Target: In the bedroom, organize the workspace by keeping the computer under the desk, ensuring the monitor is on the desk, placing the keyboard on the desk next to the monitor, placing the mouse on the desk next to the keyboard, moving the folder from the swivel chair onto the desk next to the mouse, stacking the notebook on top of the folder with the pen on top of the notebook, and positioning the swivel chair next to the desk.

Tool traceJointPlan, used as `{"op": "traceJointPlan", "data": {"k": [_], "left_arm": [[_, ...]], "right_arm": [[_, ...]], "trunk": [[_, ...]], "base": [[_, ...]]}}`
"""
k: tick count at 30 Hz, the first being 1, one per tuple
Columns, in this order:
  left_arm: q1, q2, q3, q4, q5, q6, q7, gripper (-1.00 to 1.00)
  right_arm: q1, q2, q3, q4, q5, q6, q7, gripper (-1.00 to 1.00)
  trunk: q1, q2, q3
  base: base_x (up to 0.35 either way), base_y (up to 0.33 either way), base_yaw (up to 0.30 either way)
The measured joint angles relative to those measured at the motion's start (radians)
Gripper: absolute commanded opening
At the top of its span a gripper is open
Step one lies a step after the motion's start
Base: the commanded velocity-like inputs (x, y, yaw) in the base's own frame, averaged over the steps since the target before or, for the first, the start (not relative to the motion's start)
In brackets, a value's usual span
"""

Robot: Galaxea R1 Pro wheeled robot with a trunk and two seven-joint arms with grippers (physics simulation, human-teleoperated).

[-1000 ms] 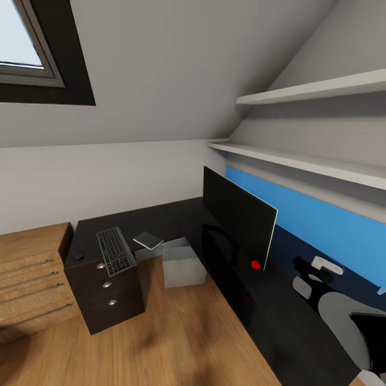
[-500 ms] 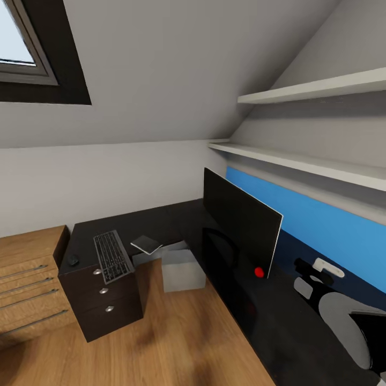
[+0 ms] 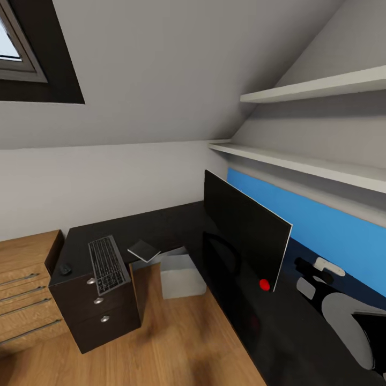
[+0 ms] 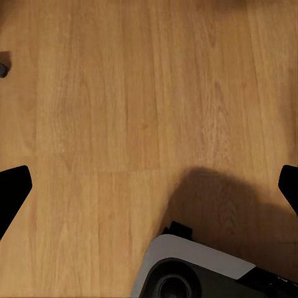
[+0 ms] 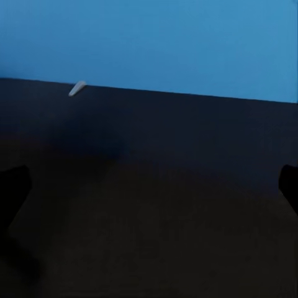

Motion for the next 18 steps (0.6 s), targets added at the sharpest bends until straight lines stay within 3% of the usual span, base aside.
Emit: {"op": "traceJointPlan", "data": {"k": [8, 18], "left_arm": [[0.0, 0.0, 0.0, 0.0, 0.0, 0.0, -0.001, 1.0], [0.0, 0.0, 0.0, 0.0, 0.0, 0.0, 0.0, 1.0]], "right_arm": [[0.0, -0.004, 0.0, 0.0, 0.0, -0.001, 0.004, 1.0], [0.0, -0.006, 0.002, 0.0, 0.009, -0.004, 0.04, 1.0]], "trunk": [[0.0, 0.0, 0.0], [0.0, 0.0, 0.0]], "base": [[0.221, 0.0, 0.0], [0.044, 0.0, 0.0]]}}
